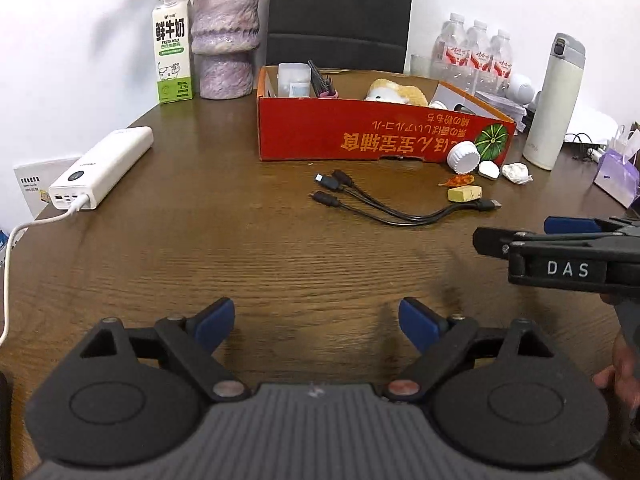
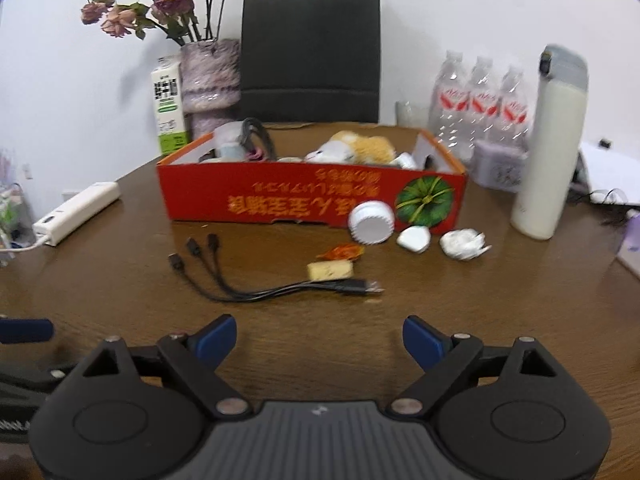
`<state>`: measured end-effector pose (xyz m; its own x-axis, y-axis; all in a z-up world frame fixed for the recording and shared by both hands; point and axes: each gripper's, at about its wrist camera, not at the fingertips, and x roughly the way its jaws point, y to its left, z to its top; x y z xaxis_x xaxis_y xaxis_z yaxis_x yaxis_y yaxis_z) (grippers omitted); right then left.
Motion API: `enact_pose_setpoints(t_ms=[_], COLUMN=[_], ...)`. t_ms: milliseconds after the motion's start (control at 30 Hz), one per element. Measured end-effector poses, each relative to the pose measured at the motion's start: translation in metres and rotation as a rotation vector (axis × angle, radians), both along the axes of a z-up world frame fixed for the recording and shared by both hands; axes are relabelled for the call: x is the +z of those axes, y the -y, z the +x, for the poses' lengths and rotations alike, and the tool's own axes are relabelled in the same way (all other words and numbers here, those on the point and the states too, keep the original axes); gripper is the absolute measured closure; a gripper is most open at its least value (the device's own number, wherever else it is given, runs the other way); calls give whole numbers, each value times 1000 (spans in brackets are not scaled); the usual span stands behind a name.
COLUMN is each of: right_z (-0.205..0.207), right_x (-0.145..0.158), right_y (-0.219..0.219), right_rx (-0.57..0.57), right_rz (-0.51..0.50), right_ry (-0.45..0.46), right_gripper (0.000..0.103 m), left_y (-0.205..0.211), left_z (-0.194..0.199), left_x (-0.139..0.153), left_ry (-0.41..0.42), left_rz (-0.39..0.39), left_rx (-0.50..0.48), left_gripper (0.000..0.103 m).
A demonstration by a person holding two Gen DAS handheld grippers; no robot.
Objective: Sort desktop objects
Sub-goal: 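Move both open tools back over the remaining table items, then grasp the black USB cable with the left tool while the right tool grasps the large ridged white cap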
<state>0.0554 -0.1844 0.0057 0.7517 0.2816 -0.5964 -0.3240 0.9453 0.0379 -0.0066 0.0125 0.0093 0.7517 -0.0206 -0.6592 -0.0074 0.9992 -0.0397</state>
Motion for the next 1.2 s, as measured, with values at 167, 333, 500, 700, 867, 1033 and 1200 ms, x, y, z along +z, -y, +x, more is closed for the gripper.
enact_pose_setpoints(t_ms=[167,333,500,700,867,1033,1200], right_z=[2,6,7,11,34,69,110], right_x=[-6,-8,-7,-1,10,25,21], right_y=[-3,1,7,27,55,76,93], right_rx=[-16,-51,-81,-90,-113,-165,-107], right_rz=[-22,-19,1,43,100,111,221], right_ry=[-13,-26,-25,-6,10,56,-20], right_gripper=[13,13,13,13,18,22,32], left_y=[6,14,16,18,30,45,66], left_z=[5,9,16,39,67,105,129], left_x=[-4,-5,2,11,15,18,19], left_ry=[-13,-11,8,41,63,104,41], left_rz=[-6,31,17,-2,-4,27,-7], left_rx=[1,-7,5,12,-38,-82,-256], left_gripper=[9,8,8,8,7,9,10])
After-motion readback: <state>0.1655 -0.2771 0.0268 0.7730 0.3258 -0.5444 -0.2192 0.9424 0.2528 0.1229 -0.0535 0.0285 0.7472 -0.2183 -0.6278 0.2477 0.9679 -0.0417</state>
